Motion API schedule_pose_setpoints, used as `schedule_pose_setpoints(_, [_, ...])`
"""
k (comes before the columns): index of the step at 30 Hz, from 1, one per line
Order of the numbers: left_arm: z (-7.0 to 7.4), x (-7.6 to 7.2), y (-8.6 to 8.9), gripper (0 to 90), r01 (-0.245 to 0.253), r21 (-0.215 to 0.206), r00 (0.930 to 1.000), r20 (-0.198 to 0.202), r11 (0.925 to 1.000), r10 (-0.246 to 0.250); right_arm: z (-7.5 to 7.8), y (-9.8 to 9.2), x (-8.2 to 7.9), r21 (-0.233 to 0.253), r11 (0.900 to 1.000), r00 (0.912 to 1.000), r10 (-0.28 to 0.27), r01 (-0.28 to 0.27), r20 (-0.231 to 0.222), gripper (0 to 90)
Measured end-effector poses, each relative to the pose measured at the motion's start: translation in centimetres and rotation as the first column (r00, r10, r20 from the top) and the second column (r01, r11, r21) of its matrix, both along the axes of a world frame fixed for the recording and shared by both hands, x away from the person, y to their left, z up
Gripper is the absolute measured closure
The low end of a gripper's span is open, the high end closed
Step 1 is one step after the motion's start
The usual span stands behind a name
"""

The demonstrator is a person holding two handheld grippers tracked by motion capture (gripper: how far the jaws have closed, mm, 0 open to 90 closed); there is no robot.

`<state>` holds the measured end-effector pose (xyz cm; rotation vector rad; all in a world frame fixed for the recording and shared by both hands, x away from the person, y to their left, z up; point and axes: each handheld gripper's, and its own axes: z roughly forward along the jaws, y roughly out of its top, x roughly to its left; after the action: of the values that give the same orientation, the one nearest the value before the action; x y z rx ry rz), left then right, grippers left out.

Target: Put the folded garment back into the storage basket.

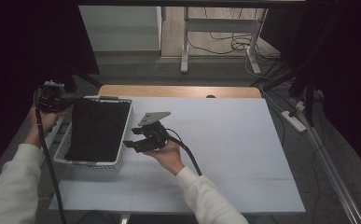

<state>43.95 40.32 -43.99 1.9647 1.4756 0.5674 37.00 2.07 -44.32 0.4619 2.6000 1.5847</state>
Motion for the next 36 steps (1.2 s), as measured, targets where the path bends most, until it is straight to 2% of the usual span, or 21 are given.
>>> schedule_pose_setpoints(5, [-1.7, 1.5, -1.0, 88.6, -0.011, 0.013, 0.9980, -0.062, 0.9999, 0.012, 0.3, -1.6, -0.2, 0.007, 1.000, 0.9999, -0.017, 0.017, 0.002, 41.2])
schedule_pose_setpoints(9, [-2.1, 2.2, -1.8, 88.6, 0.001, 0.035, 0.9967, -0.081, 0.9994, 0.002, 0.5, -2.6, -0.6, 0.019, 1.000, 0.9998, -0.018, 0.018, 0.009, 41.2])
schedule_pose_setpoints(16, [-3.2, 3.2, -3.2, 88.7, 0.028, 0.067, 0.9887, -0.148, 0.9973, -0.018, 0.6, -3.9, -0.8, 0.031, 0.999, 0.9994, -0.034, 0.033, 0.009, 41.2])
schedule_pose_setpoints(19, [-3.4, 3.3, -3.4, 88.7, 0.031, 0.068, 0.9876, -0.155, 0.9972, -0.021, 0.7, -4.3, -1.0, 0.030, 0.999, 0.9990, -0.041, 0.040, 0.017, 41.2])
schedule_pose_setpoints(22, [-2.9, 3.0, -3.3, 88.6, 0.027, 0.057, 0.9909, -0.133, 0.9980, -0.019, 0.7, -4.9, -1.1, 0.028, 0.999, 0.9986, -0.047, 0.046, 0.023, 41.1])
schedule_pose_setpoints(25, [-1.6, 2.1, -2.9, 88.6, 0.011, 0.032, 0.9982, -0.059, 0.9994, -0.009, 0.9, -5.6, -1.1, 0.031, 0.998, 0.9981, -0.057, 0.056, 0.025, 41.0])
schedule_pose_setpoints(27, [-0.6, 1.4, -2.7, 88.7, -0.003, 0.030, 0.9999, -0.012, 0.9995, 0.003, 0.9, -6.1, -1.1, 0.031, 0.997, 0.9972, -0.069, 0.068, 0.028, 41.0])
schedule_pose_setpoints(29, [0.1, 0.8, -2.4, 88.7, -0.015, 0.036, 0.9998, 0.015, 0.9992, 0.014, 0.9, -6.6, -1.2, 0.027, 0.997, 0.9966, -0.077, 0.077, 0.030, 40.9])
schedule_pose_setpoints(32, [0.7, 0.0, -2.1, 88.6, -0.024, 0.018, 0.9995, 0.023, 0.9996, 0.023, 0.8, -7.6, -1.4, 0.031, 0.995, 0.9955, -0.092, 0.092, 0.022, 40.9])
schedule_pose_setpoints(34, [1.0, -0.6, -2.0, 88.7, -0.022, -0.014, 0.9992, 0.032, 0.9997, 0.023, 0.7, -8.2, -1.7, 0.034, 0.995, 0.9953, -0.096, 0.096, 0.014, 40.5])
schedule_pose_setpoints(36, [1.2, -1.1, -2.0, 88.6, -0.015, -0.041, 0.9991, 0.040, 0.9991, 0.016, 0.7, -8.7, -2.1, 0.029, 0.995, 0.9949, -0.098, 0.097, 0.024, 40.4])
